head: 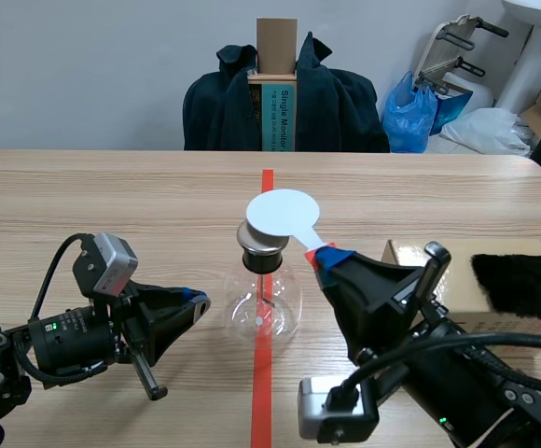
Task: Do the electroscope experiment.
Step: 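Move the plate toward and away from the electroscope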
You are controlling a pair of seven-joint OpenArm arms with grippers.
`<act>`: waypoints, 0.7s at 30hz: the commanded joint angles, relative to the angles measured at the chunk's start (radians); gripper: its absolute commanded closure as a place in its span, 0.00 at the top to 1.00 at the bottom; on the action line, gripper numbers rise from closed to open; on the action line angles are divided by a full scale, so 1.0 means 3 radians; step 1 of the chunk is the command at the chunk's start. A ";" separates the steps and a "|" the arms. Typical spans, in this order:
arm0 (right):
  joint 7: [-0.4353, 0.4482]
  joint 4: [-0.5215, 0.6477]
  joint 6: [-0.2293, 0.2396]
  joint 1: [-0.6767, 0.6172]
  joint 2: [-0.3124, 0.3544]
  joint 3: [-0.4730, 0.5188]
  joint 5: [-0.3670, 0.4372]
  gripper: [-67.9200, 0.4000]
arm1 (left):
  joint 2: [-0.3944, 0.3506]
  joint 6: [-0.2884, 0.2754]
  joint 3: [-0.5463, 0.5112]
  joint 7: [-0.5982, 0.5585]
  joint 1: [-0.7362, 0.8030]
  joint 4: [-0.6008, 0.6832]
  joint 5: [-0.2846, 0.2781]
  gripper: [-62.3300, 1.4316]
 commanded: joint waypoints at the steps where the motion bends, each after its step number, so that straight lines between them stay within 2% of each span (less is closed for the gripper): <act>1: -0.0103 0.0065 -0.0051 0.0019 0.0011 0.0029 0.0042 0.02 | 0.0015 -0.0005 -0.0004 -0.0057 -0.0027 0.0039 -0.0033 0.07; 7: -0.0406 0.0076 -0.0052 -0.0013 0.0010 0.0172 0.0149 0.02 | 0.0015 -0.0005 -0.0004 -0.0057 -0.0027 0.0039 -0.0033 0.07; 11: -0.0451 0.0165 -0.0052 -0.0058 0.0008 0.0320 0.0310 0.02 | 0.0015 -0.0005 -0.0004 -0.0056 -0.0025 0.0039 -0.0033 0.07; 21: -0.0446 0.0932 -0.0052 -0.0455 -0.0009 0.0889 0.0548 0.02 | 0.0015 -0.0005 -0.0004 -0.0057 -0.0025 0.0039 -0.0033 0.07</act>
